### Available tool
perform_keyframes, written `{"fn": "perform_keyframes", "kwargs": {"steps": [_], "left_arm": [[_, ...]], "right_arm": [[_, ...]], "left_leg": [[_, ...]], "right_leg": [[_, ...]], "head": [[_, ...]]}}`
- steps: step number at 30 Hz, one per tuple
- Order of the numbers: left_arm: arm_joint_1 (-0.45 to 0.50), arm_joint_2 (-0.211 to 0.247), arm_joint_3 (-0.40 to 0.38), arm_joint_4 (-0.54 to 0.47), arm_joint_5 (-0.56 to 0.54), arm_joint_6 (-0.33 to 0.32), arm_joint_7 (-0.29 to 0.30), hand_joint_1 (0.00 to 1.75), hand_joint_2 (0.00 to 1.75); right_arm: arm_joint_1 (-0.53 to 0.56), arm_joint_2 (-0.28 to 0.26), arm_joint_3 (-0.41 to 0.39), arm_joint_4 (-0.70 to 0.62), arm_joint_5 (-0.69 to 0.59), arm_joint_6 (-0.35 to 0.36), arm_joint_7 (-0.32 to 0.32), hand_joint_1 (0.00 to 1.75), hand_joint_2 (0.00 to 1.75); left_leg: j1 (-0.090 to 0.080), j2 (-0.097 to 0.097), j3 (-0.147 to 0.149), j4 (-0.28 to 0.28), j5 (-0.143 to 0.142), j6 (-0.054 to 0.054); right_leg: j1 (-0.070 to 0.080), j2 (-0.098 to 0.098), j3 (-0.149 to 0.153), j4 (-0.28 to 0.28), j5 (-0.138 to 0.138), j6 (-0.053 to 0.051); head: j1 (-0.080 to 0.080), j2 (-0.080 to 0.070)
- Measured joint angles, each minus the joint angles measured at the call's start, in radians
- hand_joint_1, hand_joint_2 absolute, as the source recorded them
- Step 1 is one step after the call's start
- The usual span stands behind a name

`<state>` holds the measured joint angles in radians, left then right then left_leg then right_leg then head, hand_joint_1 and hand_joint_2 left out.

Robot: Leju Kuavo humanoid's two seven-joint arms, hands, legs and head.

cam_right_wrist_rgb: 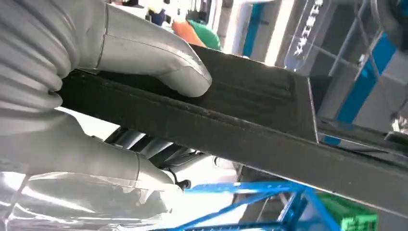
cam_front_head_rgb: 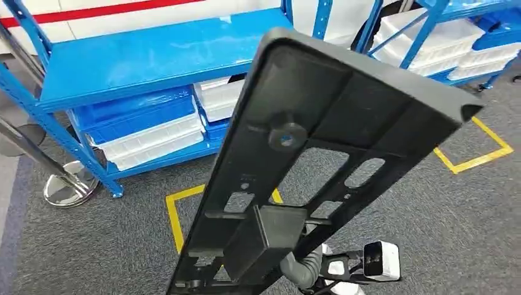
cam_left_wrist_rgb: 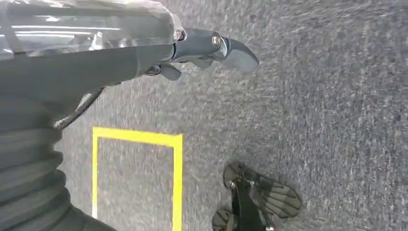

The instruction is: Take the parts from the cabinet and place them on the table.

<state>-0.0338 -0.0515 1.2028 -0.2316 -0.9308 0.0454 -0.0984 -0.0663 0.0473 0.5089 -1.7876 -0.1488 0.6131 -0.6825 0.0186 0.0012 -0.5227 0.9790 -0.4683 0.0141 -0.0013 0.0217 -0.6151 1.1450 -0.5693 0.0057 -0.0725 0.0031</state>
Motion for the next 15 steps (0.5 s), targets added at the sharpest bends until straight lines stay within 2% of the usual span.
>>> {"fn": "perform_keyframes", "kwargs": {"steps": [1,2,3,4,5,6,7,8,9,12,13,14,15], "left_arm": [[0.000,0.000,0.000,0.000,-0.007,-0.001,0.004,0.00,1.75],[0.002,0.000,0.000,0.000,-0.010,-0.002,0.006,0.00,1.75],[0.002,0.000,0.000,0.000,-0.010,-0.003,0.006,0.00,1.75],[0.001,0.000,0.000,0.000,-0.011,-0.003,0.007,0.00,1.75],[0.000,0.000,0.000,0.000,-0.012,-0.003,0.007,0.00,1.75],[-0.002,0.000,0.000,0.000,-0.013,-0.004,0.008,0.00,1.75],[-0.002,-0.001,0.000,0.000,-0.019,-0.006,0.008,0.00,1.75],[-0.001,0.000,0.000,0.000,-0.025,-0.008,0.008,0.00,1.75],[-0.002,0.000,0.000,0.000,-0.032,-0.010,0.008,0.00,1.75],[-0.008,0.005,0.000,0.000,-0.045,-0.018,0.014,0.00,1.75],[-0.014,0.008,-0.001,0.000,-0.053,-0.021,0.014,0.00,1.75],[-0.019,0.012,-0.003,0.000,-0.061,-0.022,0.014,0.00,1.75],[-0.021,0.012,-0.004,0.000,-0.064,-0.024,0.014,0.00,1.75]], "right_arm": [[0.003,0.000,-0.005,-0.010,0.004,0.008,0.000,1.73,1.75],[0.006,0.000,-0.011,-0.021,0.010,0.014,0.000,1.73,1.75],[0.007,0.000,-0.014,-0.027,0.012,0.016,0.000,1.73,1.75],[0.007,0.000,-0.015,-0.031,0.014,0.016,0.000,1.73,1.75],[0.007,0.000,-0.017,-0.036,0.016,0.016,0.000,1.73,1.75],[0.008,0.000,-0.019,-0.043,0.021,0.017,0.000,1.73,1.75],[0.008,0.001,-0.021,-0.056,0.031,0.016,0.000,1.73,1.75],[0.006,0.005,-0.027,-0.076,0.053,0.005,0.000,1.73,1.75],[0.004,0.010,-0.029,-0.093,0.073,-0.012,0.000,1.73,1.75],[-0.027,0.009,-0.014,-0.149,0.159,-0.166,0.000,1.73,1.75],[-0.047,0.007,0.001,-0.161,0.177,-0.223,0.000,1.73,1.75],[-0.068,0.003,0.017,-0.170,0.187,-0.266,0.000,1.73,1.75],[-0.089,0.002,0.035,-0.174,0.197,-0.295,0.000,1.73,1.75]], "left_leg": [[-0.001,0.010,-0.002,0.000,0.000,0.000],[-0.001,0.021,-0.003,0.001,0.000,0.000],[-0.001,0.031,-0.003,0.002,0.000,0.000],[-0.001,0.041,-0.003,0.003,-0.001,-0.001],[-0.001,0.049,-0.002,0.005,-0.003,-0.003],[-0.001,0.056,-0.001,0.008,-0.005,-0.006],[-0.002,0.063,0.000,0.012,-0.009,-0.011],[-0.008,0.068,-0.001,0.015,-0.013,-0.016],[-0.013,0.073,-0.006,0.023,-0.015,-0.021],[-0.014,0.109,-0.006,0.022,-0.015,-0.033],[-0.008,0.099,-0.011,0.029,-0.029,-0.042],[-0.006,0.058,-0.018,0.056,-0.052,-0.045],[-0.006,0.032,-0.044,0.117,-0.093,-0.045]], "right_leg": [[-0.004,-0.008,-0.042,0.087,-0.037,0.004],[-0.006,-0.011,-0.076,0.159,-0.059,0.007],[-0.008,-0.012,-0.090,0.187,-0.058,0.009],[-0.011,-0.016,-0.080,0.166,-0.030,0.012],[-0.014,-0.021,-0.051,0.106,0.010,0.012],[-0.014,-0.033,-0.009,0.021,0.055,0.010],[-0.011,-0.069,0.038,-0.073,0.097,0.006],[-0.004,-0.115,0.053,-0.109,0.089,0.002],[0.003,-0.112,0.052,-0.127,0.087,-0.005],[0.004,-0.077,0.038,-0.119,0.091,-0.020],[-0.004,-0.066,0.040,-0.128,0.099,-0.032],[-0.003,-0.057,0.038,-0.129,0.101,-0.038],[-0.003,-0.049,0.036,-0.128,0.103,-0.045]], "head": [[0.000,0.000],[0.000,0.000],[0.000,0.000],[0.000,0.000],[0.000,0.000],[0.000,0.000],[0.000,0.000],[0.000,0.000],[0.000,0.000],[0.000,0.000],[0.000,0.000],[0.000,0.000],[0.000,0.000]]}}
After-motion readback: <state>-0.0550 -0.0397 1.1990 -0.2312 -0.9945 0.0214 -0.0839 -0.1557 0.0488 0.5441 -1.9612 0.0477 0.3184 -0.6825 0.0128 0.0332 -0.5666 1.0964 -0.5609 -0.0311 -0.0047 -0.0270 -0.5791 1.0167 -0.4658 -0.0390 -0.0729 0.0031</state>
